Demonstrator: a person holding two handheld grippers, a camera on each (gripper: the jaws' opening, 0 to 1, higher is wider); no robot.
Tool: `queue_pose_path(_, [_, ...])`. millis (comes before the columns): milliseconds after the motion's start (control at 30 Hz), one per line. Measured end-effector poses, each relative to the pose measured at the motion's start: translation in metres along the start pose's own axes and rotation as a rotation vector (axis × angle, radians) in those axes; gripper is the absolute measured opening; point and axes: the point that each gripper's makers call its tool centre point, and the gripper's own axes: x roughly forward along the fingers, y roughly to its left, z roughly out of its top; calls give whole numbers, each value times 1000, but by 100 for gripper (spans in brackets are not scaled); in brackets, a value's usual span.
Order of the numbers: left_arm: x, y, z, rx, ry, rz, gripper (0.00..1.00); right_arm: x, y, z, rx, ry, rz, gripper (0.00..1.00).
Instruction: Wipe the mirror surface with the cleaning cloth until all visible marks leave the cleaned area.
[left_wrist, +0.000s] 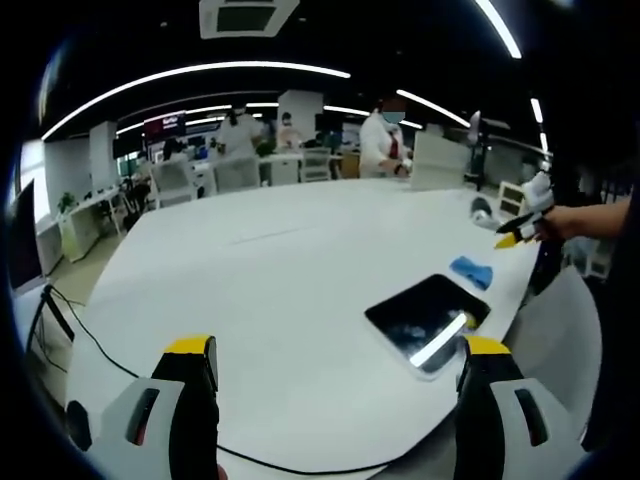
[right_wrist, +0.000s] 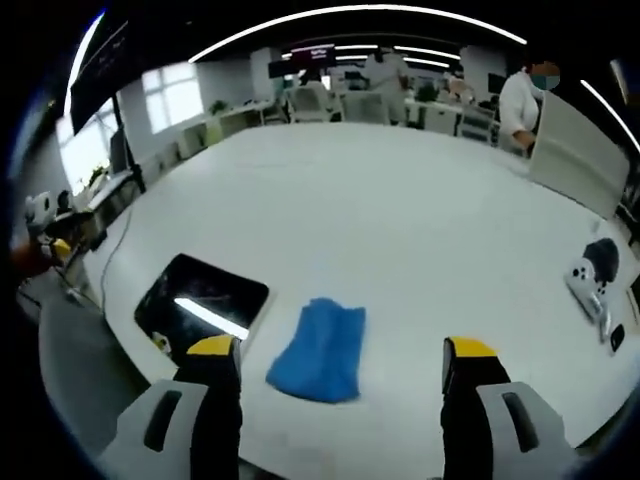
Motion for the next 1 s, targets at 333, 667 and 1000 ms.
queue_pose_path(333, [-6,1,-4,-11,-6,13,100,33,15,-17,36,194,43,64])
queue_pose_path(667, [-11,1,-9,-18,3,19,100,62,27,-23,71,231,45,45])
queue_pose_path(1000, [-8,-1,-10,-15,10,7,100,78,20,-41,86,289,-36,21])
